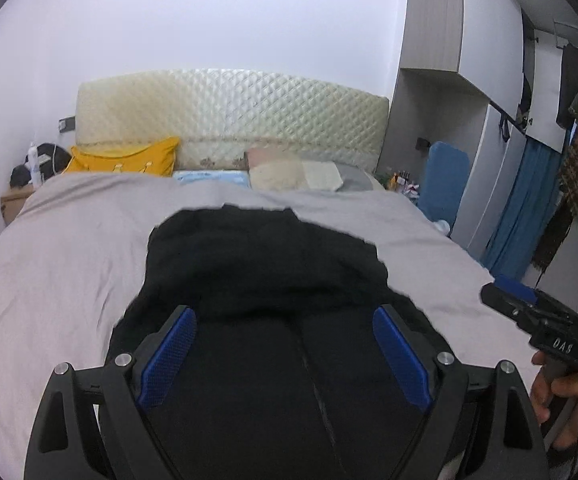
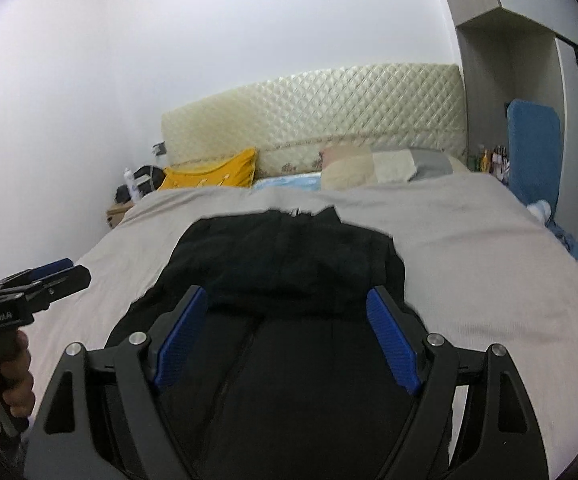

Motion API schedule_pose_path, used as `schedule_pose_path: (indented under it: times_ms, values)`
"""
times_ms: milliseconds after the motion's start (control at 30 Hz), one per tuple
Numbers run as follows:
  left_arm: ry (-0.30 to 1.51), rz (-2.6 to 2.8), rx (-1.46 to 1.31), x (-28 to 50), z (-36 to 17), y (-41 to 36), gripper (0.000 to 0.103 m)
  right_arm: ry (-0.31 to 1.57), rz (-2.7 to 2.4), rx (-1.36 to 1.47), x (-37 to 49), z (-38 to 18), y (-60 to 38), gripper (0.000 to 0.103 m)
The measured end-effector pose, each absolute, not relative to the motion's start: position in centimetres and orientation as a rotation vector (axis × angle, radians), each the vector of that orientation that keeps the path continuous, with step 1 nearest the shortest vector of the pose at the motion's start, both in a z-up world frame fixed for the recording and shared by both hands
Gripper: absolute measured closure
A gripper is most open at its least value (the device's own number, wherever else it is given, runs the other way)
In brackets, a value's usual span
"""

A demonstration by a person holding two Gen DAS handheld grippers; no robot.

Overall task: Fold large clothes
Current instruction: 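Hold the black jacket hem with both grippers and fold it toward the collar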

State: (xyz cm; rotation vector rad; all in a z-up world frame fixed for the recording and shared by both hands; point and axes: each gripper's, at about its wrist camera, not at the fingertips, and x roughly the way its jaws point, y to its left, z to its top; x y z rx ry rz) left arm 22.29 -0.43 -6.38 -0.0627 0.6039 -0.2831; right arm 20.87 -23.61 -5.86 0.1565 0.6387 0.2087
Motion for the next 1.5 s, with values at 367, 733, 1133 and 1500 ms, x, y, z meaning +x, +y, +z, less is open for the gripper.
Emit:
schedule_pose_path:
  times_ms: [367,733,1133,1500]
  values:
    - [0.779,-0.265,-0.08,18.6,-14.5,3.3,0.013,0.79,0.154,0.211,16.6,-10.9,-25.9,0.021]
    - [0.998,-0.209,-0.394,22.5,-20.3,11.3,0.013,0.976,-0.046,0.524,19.2,-15.6,-33.4,0.02]
    - [1.063,-0.081,-0.553,24.8,-21.6,18.7,0.013,1.321,-0.193,0.783,22.2,-24.1,-40.7,0.016]
    - [1.215,0.063,-0.742,25.0,-26.9,24.3,0.013,1.482,-0.087,0.898,22.3,-27.0,-38.6,0.011]
